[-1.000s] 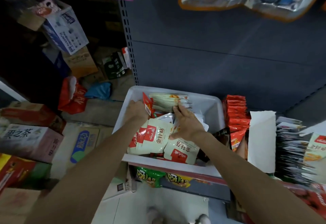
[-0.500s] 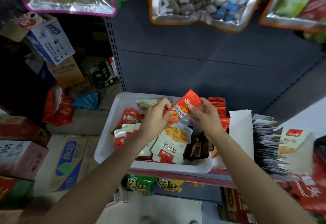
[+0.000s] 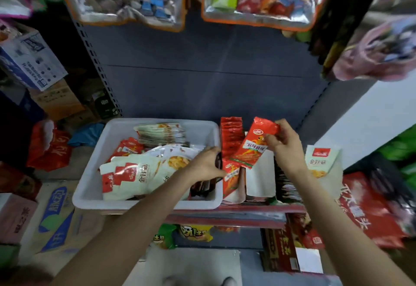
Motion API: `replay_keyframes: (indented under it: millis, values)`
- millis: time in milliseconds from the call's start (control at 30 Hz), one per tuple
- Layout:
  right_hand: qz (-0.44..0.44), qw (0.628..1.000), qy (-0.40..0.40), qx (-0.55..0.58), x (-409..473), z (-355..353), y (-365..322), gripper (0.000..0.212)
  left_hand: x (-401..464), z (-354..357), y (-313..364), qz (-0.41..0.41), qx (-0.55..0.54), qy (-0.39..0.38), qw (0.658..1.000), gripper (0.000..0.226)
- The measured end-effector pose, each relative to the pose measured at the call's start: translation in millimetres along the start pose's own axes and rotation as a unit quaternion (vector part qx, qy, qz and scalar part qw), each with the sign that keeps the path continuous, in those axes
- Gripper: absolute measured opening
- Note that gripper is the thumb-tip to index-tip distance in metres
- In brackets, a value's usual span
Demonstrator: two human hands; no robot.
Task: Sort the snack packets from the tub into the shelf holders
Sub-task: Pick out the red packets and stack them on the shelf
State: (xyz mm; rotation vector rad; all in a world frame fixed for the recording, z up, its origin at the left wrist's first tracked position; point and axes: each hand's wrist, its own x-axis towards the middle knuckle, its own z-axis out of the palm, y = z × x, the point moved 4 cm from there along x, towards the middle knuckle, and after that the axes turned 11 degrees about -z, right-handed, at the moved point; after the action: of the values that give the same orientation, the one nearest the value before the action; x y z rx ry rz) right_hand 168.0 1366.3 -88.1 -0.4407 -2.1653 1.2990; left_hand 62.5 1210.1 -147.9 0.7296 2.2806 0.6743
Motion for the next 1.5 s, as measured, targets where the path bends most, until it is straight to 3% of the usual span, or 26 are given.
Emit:
replay_keyframes:
  millis: [200, 433, 633, 933, 1100, 1233, 1367, 1500]
  values:
    - [-0.016, 0.990, -0.122, -0.064, -12, 27, 20, 0.018, -2, 5, -5, -0.042, -0.057, -0.003, 0.998, 0.059]
    - [-0.104, 0.951, -0.228, -0.183, -10, 40, 31, 0.019, -3, 12, -8, -0.067, -0.069, 0.038, 0.995, 0.048]
    - [-0.087, 0.914, -0.299, -0.260, -14, 54, 52, 0.043, -6, 15, -4, -0.078, -0.075, 0.044, 0.993, 0.052]
    - [-0.182, 0.874, -0.276, -0.357, -21, 69, 50, 0.048, -4, 14, -9, -0.072, -0.110, 0.038, 0.991, 0.047]
    - [-0.150, 0.872, -0.216, -0.412, -16, 59, 53, 0.033, 1, 6, -11, -0.050, -0.095, -0.010, 0.994, 0.050]
    - [-0.129, 0.868, -0.185, -0.443, -18, 62, 50, 0.036, 4, -1, -14, -0.040, -0.077, -0.036, 0.996, 0.048]
    - [-0.084, 0.888, -0.187, -0.411, -19, 76, 39, 0.038, 2, -19, -20, -0.019, -0.071, 0.046, 0.996, 0.036]
    - [-0.128, 0.928, -0.133, -0.324, -16, 100, 2, 0.031, -10, -54, -49, 0.003, -0.057, 0.186, 0.981, 0.024]
